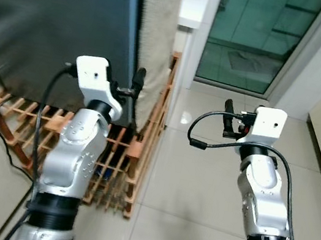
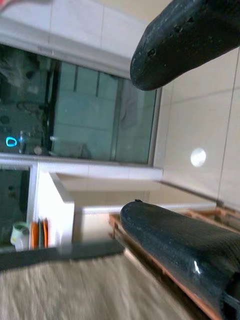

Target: Restocking fridge

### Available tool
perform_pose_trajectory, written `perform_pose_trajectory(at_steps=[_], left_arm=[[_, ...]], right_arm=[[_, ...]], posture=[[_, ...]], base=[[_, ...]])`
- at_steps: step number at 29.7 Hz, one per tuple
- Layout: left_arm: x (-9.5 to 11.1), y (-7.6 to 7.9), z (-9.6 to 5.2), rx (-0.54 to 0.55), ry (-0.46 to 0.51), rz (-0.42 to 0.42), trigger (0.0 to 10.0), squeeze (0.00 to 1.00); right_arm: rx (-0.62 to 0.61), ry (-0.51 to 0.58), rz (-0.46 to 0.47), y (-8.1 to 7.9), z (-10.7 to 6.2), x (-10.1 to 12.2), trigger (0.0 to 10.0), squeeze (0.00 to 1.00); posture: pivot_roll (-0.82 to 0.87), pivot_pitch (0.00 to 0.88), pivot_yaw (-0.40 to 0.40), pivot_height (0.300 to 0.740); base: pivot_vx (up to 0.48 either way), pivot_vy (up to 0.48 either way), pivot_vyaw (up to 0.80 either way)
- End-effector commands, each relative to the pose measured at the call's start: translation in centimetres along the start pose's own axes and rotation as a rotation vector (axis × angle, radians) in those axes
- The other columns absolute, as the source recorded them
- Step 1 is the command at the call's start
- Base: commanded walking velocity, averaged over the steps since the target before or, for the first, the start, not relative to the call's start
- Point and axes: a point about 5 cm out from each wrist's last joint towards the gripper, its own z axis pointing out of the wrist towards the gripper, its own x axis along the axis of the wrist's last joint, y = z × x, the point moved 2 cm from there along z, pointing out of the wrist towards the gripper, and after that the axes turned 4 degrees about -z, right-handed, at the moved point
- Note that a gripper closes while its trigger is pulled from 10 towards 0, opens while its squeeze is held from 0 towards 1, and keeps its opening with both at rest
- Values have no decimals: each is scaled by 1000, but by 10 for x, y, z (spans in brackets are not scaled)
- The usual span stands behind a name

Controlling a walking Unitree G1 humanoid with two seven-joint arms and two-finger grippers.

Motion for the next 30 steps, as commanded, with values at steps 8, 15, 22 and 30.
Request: perform_pose_trajectory(at_steps=[8,15,22,30], left_arm=[[1,-2,19,41,-3,54,10000,0],[3,3,26,62,12,29,10000,0],[-12,24,39,28,-14,5,10000,0],[-6,23,52,60,4,12,10000,0]], right_arm=[[16,5,8,-7,0,3,10000,0],[-9,16,6,-2,-1,5,10000,0],[-24,18,7,1,-2,5,10000,0],[-39,11,12,-1,-8,3,10000,0]], posture=[[-118,0,15,740],[-125,0,18,740],[-135,0,21,740],[-158,0,43,740]], base=[[0,0,0],[0,0,0],[0,0,0],[0,0,0]])
